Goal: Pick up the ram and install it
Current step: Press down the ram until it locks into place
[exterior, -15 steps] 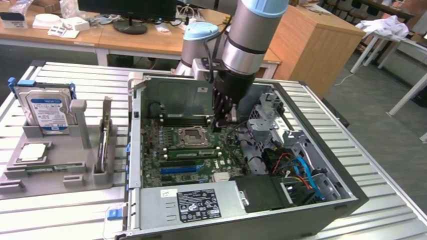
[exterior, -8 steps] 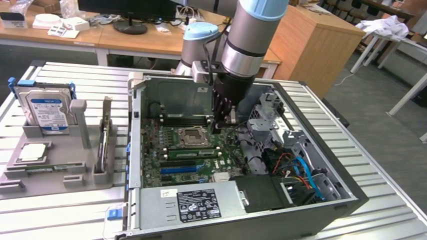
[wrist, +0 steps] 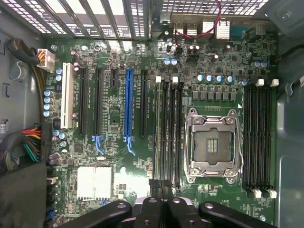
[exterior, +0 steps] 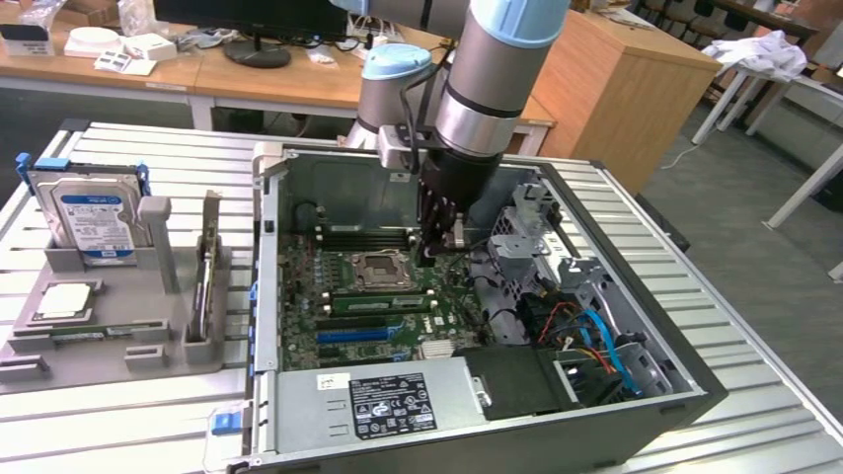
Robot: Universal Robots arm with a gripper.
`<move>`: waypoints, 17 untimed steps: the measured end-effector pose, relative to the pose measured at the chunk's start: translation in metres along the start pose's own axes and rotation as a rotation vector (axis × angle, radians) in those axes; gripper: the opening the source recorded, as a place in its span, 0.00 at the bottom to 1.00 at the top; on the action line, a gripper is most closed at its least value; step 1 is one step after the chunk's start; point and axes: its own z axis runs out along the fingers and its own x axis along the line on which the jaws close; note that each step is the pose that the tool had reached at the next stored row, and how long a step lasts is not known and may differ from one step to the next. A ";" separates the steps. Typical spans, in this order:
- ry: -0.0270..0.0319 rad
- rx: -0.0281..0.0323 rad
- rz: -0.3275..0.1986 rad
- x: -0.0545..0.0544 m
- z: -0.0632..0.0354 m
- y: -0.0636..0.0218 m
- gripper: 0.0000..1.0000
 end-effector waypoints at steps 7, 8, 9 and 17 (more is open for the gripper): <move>-0.0003 0.0001 0.000 0.000 0.0001 -0.0015 0.11; -0.0003 0.0001 0.000 0.000 0.0001 -0.0023 0.11; -0.0002 0.0001 0.000 0.000 0.0000 -0.0034 0.11; -0.0003 -0.0001 0.000 0.000 -0.0002 -0.0091 0.11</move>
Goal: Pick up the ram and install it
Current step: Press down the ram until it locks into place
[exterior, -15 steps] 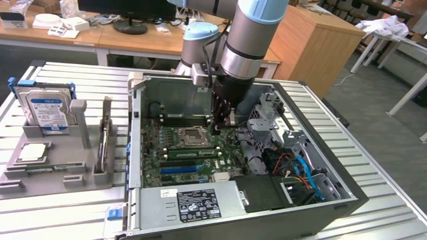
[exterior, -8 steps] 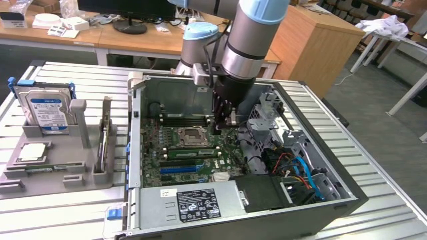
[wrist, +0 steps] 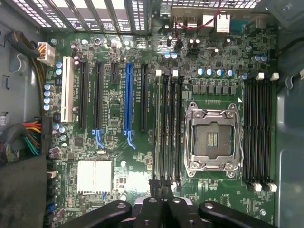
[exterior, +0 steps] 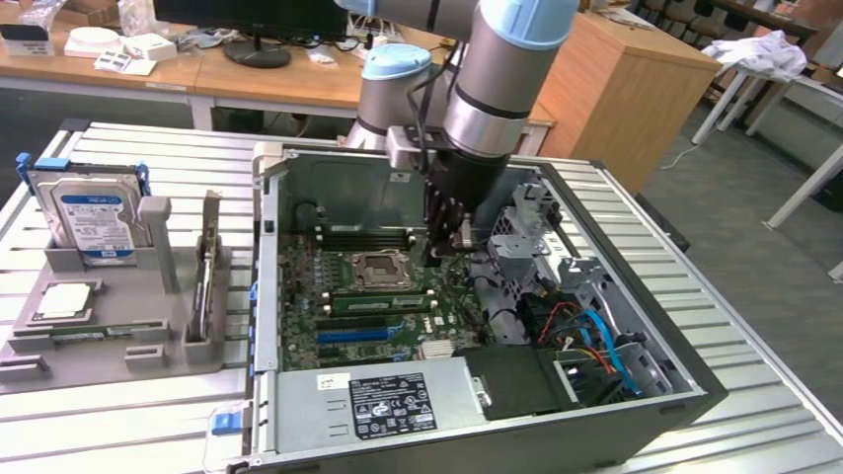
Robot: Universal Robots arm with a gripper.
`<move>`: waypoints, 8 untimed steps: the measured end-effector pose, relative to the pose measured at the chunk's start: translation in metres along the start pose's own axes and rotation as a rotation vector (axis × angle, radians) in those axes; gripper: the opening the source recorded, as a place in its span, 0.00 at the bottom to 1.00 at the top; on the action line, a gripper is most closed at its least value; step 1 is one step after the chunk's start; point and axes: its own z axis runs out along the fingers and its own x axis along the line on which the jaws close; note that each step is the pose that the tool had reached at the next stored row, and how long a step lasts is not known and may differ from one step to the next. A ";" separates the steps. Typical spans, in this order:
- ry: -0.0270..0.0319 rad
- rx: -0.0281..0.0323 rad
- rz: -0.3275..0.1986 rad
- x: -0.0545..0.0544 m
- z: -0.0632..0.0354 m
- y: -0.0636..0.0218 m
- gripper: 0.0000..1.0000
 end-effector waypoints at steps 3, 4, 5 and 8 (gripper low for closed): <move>0.0001 -0.0001 0.000 0.000 -0.0001 -0.0029 0.11; 0.0001 -0.0003 0.000 0.000 -0.0002 -0.0039 0.11; 0.0000 -0.0003 0.000 0.000 -0.0002 -0.0049 0.11; 0.0001 -0.0005 0.000 0.000 -0.0003 -0.0080 0.11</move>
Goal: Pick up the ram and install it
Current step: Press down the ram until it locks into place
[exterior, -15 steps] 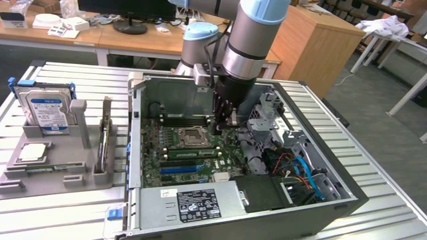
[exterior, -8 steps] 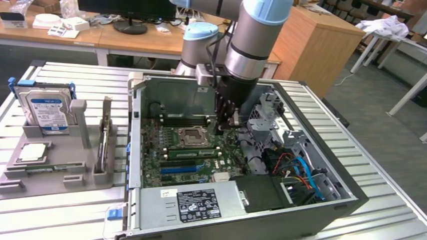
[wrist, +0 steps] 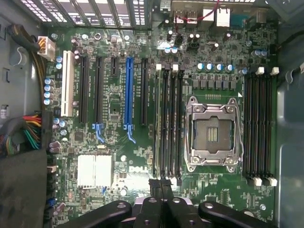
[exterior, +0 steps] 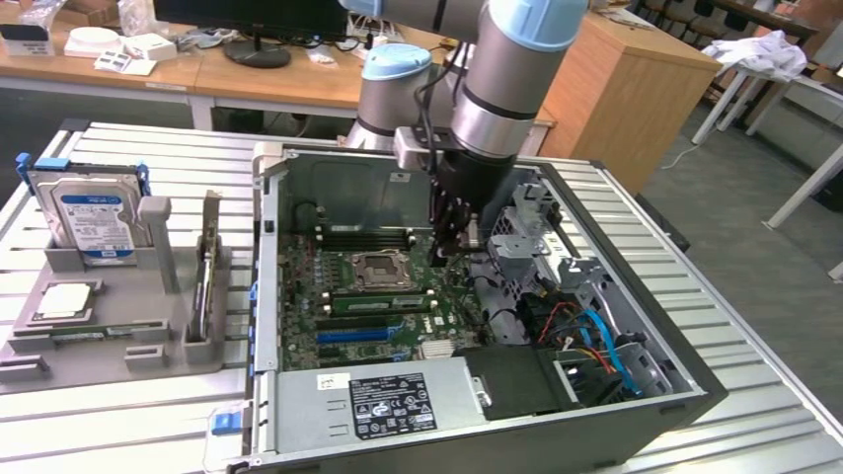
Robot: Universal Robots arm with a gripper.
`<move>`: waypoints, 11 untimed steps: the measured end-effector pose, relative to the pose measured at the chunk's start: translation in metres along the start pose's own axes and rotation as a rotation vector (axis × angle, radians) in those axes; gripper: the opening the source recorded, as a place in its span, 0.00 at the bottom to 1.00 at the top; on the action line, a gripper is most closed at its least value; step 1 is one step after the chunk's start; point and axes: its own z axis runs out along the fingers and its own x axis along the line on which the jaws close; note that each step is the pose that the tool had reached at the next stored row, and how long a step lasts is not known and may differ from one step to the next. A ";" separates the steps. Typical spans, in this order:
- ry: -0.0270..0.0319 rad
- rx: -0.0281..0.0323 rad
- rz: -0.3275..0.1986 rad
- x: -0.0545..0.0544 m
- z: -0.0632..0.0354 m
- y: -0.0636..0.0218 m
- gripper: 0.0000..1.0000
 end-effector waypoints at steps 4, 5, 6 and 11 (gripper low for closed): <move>0.0000 -0.0001 0.000 0.000 -0.0001 -0.0025 0.11; 0.0000 -0.0001 0.000 0.000 -0.0001 -0.0025 0.11; -0.0001 -0.0001 0.000 0.000 -0.0001 -0.0025 0.11; -0.0002 -0.0001 0.000 0.000 0.0008 -0.0025 0.11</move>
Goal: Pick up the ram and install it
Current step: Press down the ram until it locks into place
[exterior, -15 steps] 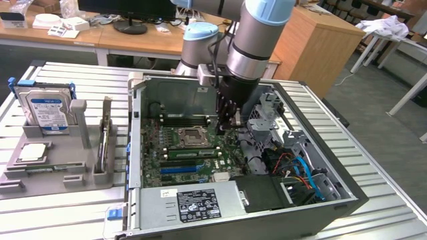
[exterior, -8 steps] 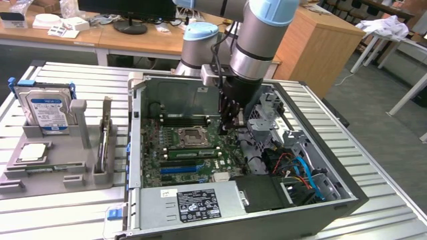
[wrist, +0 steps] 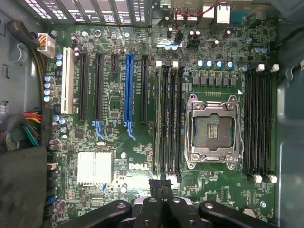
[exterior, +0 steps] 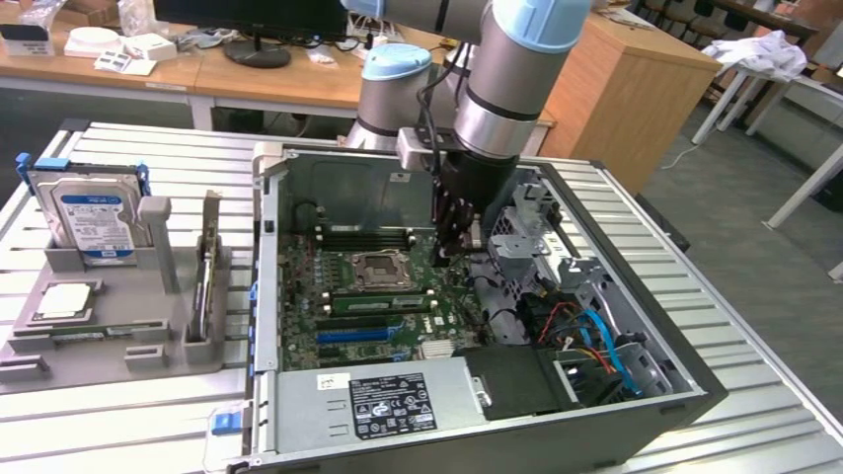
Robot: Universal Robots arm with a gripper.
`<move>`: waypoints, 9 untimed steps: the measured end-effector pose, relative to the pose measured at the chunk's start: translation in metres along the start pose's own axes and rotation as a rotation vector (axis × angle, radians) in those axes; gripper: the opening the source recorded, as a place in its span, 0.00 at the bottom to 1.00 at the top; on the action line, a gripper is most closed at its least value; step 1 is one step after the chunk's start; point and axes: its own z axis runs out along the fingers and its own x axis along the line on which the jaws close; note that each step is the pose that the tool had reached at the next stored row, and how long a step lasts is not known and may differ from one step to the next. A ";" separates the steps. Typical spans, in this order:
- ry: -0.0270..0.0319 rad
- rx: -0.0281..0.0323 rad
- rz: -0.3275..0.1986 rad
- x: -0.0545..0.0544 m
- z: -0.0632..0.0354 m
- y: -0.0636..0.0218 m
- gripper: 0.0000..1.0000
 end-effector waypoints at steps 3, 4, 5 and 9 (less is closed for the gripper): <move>0.0001 -0.0001 0.000 0.000 0.0012 0.0000 0.11; 0.0001 0.0000 0.000 0.000 0.0016 0.0000 0.11; -0.0001 0.0000 0.000 0.000 0.0021 0.0000 0.11; -0.0003 0.0000 0.000 0.000 0.0041 -0.0001 0.11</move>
